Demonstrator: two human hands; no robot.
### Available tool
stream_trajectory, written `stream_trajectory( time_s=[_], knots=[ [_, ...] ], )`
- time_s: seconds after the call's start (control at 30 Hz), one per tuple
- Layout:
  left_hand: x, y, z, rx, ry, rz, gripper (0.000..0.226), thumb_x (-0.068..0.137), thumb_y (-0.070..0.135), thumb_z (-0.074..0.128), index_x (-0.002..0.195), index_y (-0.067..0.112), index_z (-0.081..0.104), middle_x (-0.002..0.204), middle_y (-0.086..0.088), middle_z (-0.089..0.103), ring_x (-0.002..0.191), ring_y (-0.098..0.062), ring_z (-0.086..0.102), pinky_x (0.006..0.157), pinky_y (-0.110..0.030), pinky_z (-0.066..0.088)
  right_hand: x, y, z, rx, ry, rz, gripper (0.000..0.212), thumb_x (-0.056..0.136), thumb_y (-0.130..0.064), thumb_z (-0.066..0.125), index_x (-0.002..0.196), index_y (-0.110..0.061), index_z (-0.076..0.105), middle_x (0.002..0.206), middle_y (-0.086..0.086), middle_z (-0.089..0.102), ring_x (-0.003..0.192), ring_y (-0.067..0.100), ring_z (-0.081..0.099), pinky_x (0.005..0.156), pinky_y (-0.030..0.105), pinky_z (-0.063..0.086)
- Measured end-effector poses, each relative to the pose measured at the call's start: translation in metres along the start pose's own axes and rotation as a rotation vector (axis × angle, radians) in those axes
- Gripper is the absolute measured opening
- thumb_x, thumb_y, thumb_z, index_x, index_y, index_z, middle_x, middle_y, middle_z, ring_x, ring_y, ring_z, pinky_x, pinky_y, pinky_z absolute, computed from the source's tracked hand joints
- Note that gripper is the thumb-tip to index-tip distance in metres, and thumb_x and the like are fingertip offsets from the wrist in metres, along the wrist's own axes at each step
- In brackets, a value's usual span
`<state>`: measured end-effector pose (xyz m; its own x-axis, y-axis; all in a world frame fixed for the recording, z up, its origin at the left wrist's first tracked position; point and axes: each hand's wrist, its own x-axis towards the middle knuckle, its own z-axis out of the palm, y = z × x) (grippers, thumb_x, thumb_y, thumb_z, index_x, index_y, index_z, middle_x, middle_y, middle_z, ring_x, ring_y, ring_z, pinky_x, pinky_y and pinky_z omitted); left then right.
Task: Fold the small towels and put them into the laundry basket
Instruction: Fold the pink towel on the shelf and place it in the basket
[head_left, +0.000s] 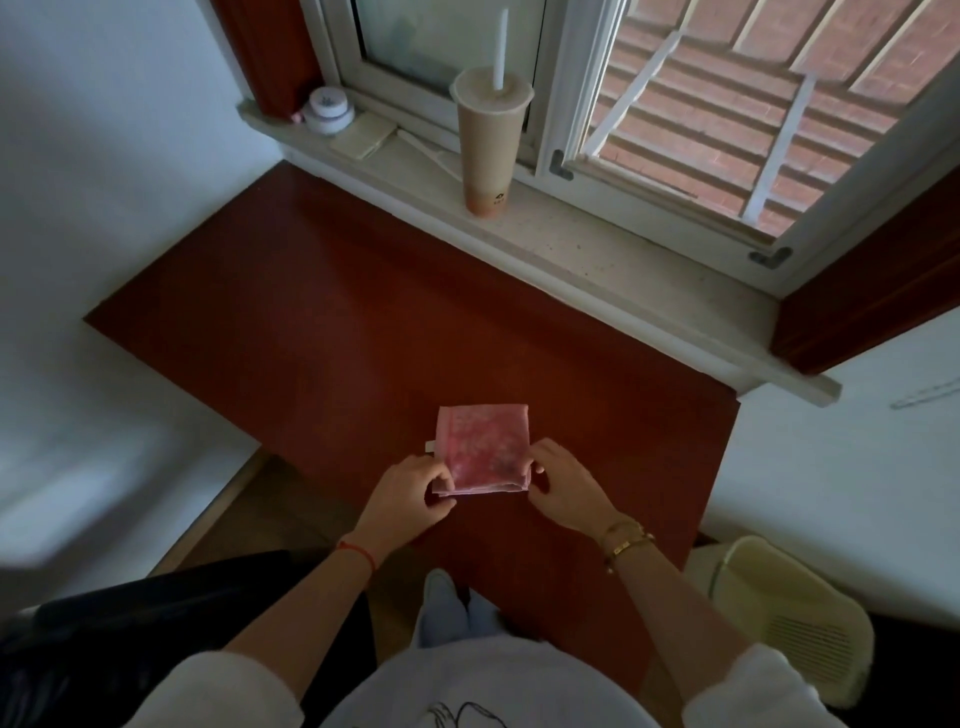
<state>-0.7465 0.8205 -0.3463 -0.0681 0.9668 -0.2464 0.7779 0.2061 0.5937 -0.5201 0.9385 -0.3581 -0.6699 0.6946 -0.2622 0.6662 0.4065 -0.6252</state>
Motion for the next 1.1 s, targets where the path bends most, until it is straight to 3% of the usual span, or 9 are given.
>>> stream_trajectory(
  time_s=[0.13, 0.23, 0.33, 0.4, 0.5, 0.6, 0.77, 1.0, 1.1],
  knots=[
    [0.010, -0.002, -0.001, -0.063, 0.166, -0.049, 0.004, 0.090, 0.022, 0.064, 0.093, 0.019, 0.066, 0.091, 0.009, 0.066, 0.087, -0.008, 0.062, 0.078, -0.023, 0.052, 0.020, -0.004, -0.010, 0.146, 0.167, 0.195, 0.008, 0.088, -0.019, 0.059, 0.095, -0.022, 0.061, 0.098, -0.012, 0.059, 0.088, 0.009, 0.062, 0.072, 0.020, 0.051],
    [0.031, -0.001, -0.007, -0.095, 0.271, -0.173, 0.019, 0.093, 0.019, 0.062, 0.112, 0.017, 0.063, 0.110, 0.003, 0.064, 0.103, -0.014, 0.063, 0.079, -0.014, 0.045, 0.043, -0.008, -0.016, 0.107, 0.241, 0.288, 0.018, 0.093, -0.029, 0.057, 0.109, -0.020, 0.060, 0.106, -0.007, 0.058, 0.088, 0.011, 0.062, 0.068, 0.020, 0.050],
    [0.056, -0.001, -0.012, -0.057, 0.160, -0.257, 0.049, 0.096, 0.027, 0.060, 0.142, 0.015, 0.047, 0.139, -0.005, 0.049, 0.125, -0.021, 0.052, 0.100, -0.030, 0.048, 0.060, -0.012, -0.016, 0.039, 0.155, 0.355, 0.036, 0.094, -0.030, 0.057, 0.126, -0.016, 0.053, 0.120, 0.002, 0.054, 0.103, 0.019, 0.059, 0.079, 0.033, 0.055],
    [0.068, -0.002, -0.014, 0.018, 0.055, -0.262, 0.054, 0.096, 0.029, 0.059, 0.146, 0.017, 0.042, 0.144, -0.008, 0.042, 0.133, -0.025, 0.043, 0.106, -0.034, 0.043, 0.067, -0.015, -0.014, 0.009, 0.119, 0.379, 0.033, 0.093, -0.027, 0.057, 0.123, -0.013, 0.053, 0.122, 0.006, 0.051, 0.107, 0.023, 0.056, 0.081, 0.035, 0.054],
    [0.079, -0.005, -0.019, 0.038, 0.004, -0.269, 0.042, 0.093, 0.029, 0.064, 0.132, 0.017, 0.054, 0.139, -0.009, 0.040, 0.132, -0.027, 0.039, 0.101, -0.034, 0.044, 0.069, -0.019, -0.012, 0.021, 0.102, 0.392, 0.024, 0.090, -0.017, 0.058, 0.112, -0.009, 0.055, 0.121, 0.010, 0.051, 0.110, 0.027, 0.052, 0.088, 0.039, 0.052],
    [0.078, -0.001, -0.026, 0.018, 0.018, -0.212, 0.023, 0.088, 0.023, 0.069, 0.108, 0.015, 0.062, 0.129, -0.009, 0.048, 0.123, -0.027, 0.045, 0.098, -0.035, 0.045, 0.050, -0.026, -0.013, 0.205, 0.146, 0.423, 0.020, 0.086, -0.008, 0.056, 0.106, -0.010, 0.053, 0.108, 0.008, 0.061, 0.099, 0.024, 0.061, 0.082, 0.037, 0.056],
    [0.066, 0.002, -0.034, -0.270, -0.037, -0.230, 0.017, 0.086, 0.019, 0.069, 0.098, 0.015, 0.058, 0.088, 0.004, 0.062, 0.071, -0.010, 0.057, 0.059, -0.017, 0.043, 0.028, -0.029, -0.015, 0.447, 0.215, 0.427, 0.021, 0.085, -0.006, 0.055, 0.103, -0.014, 0.049, 0.086, -0.007, 0.056, 0.075, 0.010, 0.055, 0.059, 0.015, 0.042],
    [0.050, 0.051, -0.031, -0.579, -0.152, -0.149, 0.032, 0.086, 0.020, 0.072, 0.115, 0.022, 0.061, 0.106, 0.013, 0.065, 0.096, 0.001, 0.062, 0.072, -0.010, 0.050, -0.038, -0.019, -0.027, 0.634, 0.465, 0.470, 0.018, 0.089, -0.013, 0.058, 0.105, -0.018, 0.052, 0.094, -0.008, 0.059, 0.084, 0.008, 0.058, 0.068, 0.020, 0.047],
    [0.046, 0.088, -0.024, -0.696, -0.244, -0.090, 0.024, 0.088, 0.027, 0.069, 0.113, 0.026, 0.067, 0.110, 0.006, 0.071, 0.105, -0.011, 0.067, 0.091, -0.027, 0.054, -0.075, -0.006, -0.036, 0.813, 0.585, 0.521, 0.020, 0.093, -0.017, 0.058, 0.112, -0.018, 0.052, 0.103, -0.003, 0.061, 0.097, 0.015, 0.063, 0.079, 0.028, 0.056]
  ],
)
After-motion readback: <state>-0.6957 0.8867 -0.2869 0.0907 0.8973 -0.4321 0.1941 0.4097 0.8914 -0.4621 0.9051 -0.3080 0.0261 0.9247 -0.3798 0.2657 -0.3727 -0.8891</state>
